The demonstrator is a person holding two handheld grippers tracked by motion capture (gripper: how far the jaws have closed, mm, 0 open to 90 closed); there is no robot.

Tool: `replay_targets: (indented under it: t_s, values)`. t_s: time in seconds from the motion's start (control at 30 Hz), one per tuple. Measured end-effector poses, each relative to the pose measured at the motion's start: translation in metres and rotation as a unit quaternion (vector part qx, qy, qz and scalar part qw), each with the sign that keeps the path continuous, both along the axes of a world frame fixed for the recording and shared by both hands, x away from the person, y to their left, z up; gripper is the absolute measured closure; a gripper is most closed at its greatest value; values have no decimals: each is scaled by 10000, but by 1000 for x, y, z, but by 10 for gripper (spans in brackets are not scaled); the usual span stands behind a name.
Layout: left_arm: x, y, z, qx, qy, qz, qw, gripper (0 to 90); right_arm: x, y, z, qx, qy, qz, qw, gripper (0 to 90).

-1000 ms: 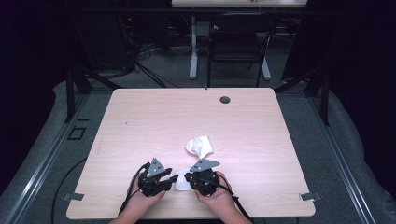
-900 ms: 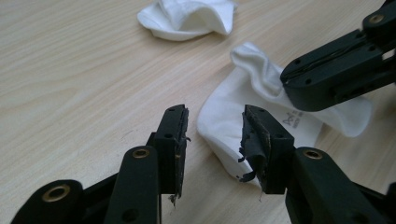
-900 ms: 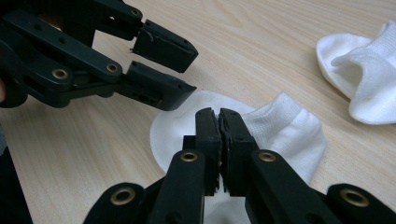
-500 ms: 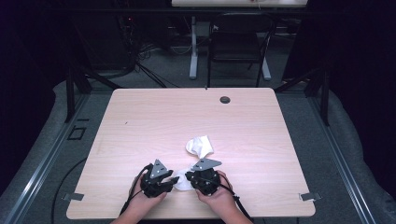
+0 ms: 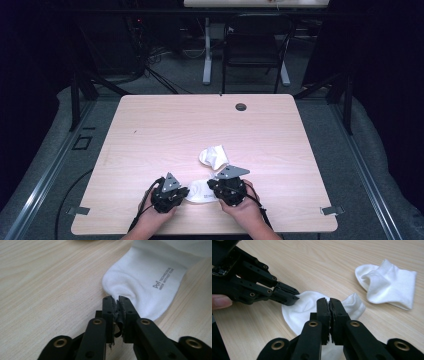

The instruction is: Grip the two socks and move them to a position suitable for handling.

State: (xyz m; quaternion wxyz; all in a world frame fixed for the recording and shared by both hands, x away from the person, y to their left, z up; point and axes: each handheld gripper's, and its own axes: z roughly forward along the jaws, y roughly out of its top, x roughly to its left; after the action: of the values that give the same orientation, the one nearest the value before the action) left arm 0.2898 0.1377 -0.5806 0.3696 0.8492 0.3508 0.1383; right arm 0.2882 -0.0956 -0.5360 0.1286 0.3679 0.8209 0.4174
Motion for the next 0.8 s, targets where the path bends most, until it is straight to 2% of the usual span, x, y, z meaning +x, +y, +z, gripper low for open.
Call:
replay_targets:
  t_s: [0.2,0.5,0.8]
  values:
    - [1,1,1,32,32,40,10000,885,-1,-14,2,-46,-40,-111,9999,872]
    - [4,6,1,25,69,143,9999,886,-1,-32,0,-43,35,-294,9996,872]
    - [5,10,2,29,108,174,9998,887,-1,-48,-12,-26,202,-534,9984,872]
